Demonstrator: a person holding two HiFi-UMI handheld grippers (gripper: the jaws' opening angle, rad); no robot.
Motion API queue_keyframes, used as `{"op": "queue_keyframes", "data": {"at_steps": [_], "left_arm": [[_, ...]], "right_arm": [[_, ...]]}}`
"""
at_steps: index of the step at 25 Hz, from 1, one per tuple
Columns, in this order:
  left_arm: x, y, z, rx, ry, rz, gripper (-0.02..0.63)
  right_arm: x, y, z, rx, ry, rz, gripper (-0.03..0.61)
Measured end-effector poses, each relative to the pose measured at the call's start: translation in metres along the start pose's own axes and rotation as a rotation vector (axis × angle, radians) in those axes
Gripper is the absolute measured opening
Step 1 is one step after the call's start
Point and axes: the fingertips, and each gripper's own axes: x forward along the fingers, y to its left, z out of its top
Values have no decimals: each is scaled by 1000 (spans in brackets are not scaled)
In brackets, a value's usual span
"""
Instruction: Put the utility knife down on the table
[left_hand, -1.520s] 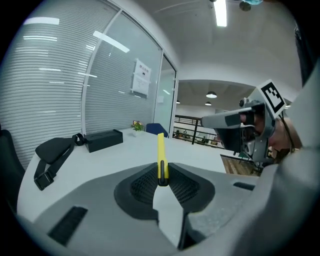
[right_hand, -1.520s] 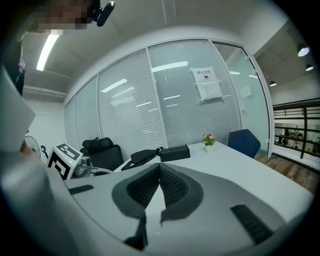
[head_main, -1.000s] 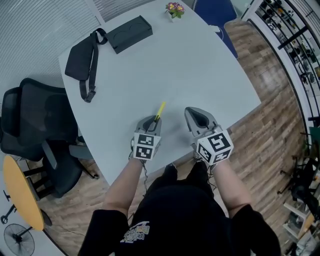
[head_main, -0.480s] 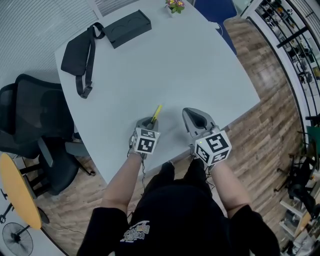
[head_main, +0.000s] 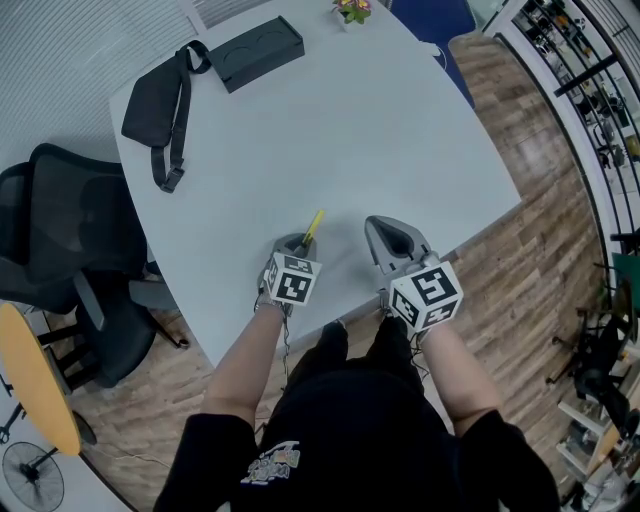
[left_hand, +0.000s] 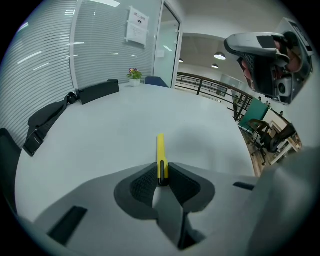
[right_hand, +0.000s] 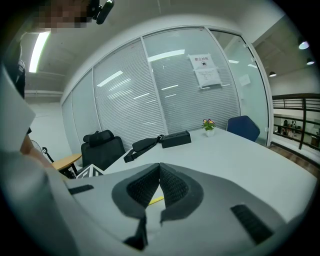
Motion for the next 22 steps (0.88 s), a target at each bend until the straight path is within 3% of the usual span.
{"op": "queue_keyframes", "data": {"at_steps": [13, 18, 22], "left_arm": [[1, 1, -1, 33, 26, 1, 70], [-1, 2, 0, 42, 19, 11, 152], [-10, 0, 4, 47, -14, 15, 175]], "right_arm": [[-7, 2, 0, 4, -10, -8, 3], [-10, 2, 3, 1, -17, -9, 3], [-12, 5, 4, -4, -22, -6, 3]]}}
